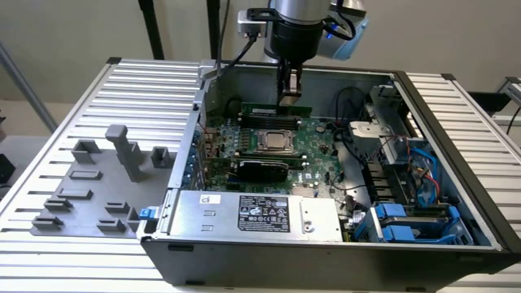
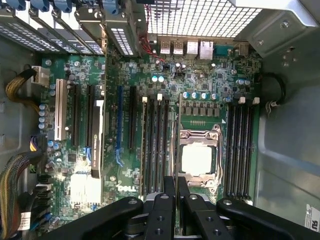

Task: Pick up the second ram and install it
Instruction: 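Insert the second ram into the second slot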

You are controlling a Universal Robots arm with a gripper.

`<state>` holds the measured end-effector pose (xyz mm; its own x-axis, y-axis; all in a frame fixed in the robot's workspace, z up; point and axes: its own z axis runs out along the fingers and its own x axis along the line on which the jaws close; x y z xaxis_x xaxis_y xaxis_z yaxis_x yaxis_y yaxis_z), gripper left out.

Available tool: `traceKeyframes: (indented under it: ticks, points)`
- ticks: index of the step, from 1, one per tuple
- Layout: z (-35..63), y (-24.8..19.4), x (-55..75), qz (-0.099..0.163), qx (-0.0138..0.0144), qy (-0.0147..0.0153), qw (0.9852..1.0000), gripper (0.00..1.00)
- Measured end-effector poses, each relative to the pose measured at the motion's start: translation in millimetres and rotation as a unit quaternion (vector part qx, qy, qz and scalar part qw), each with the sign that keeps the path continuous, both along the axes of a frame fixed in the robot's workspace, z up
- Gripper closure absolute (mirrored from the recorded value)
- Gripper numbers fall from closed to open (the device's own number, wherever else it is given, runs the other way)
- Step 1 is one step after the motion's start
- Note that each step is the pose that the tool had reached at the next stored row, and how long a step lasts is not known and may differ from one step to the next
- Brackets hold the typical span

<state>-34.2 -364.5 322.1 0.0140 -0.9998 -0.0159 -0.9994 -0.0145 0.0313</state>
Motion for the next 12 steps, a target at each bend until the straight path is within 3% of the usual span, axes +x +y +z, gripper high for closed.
traceKeyframes:
  ticks: [12]
  points:
    - [-21.8, 0.0, -0.6, 0.000, 0.0001, 0.0000, 1.0000, 0.86]
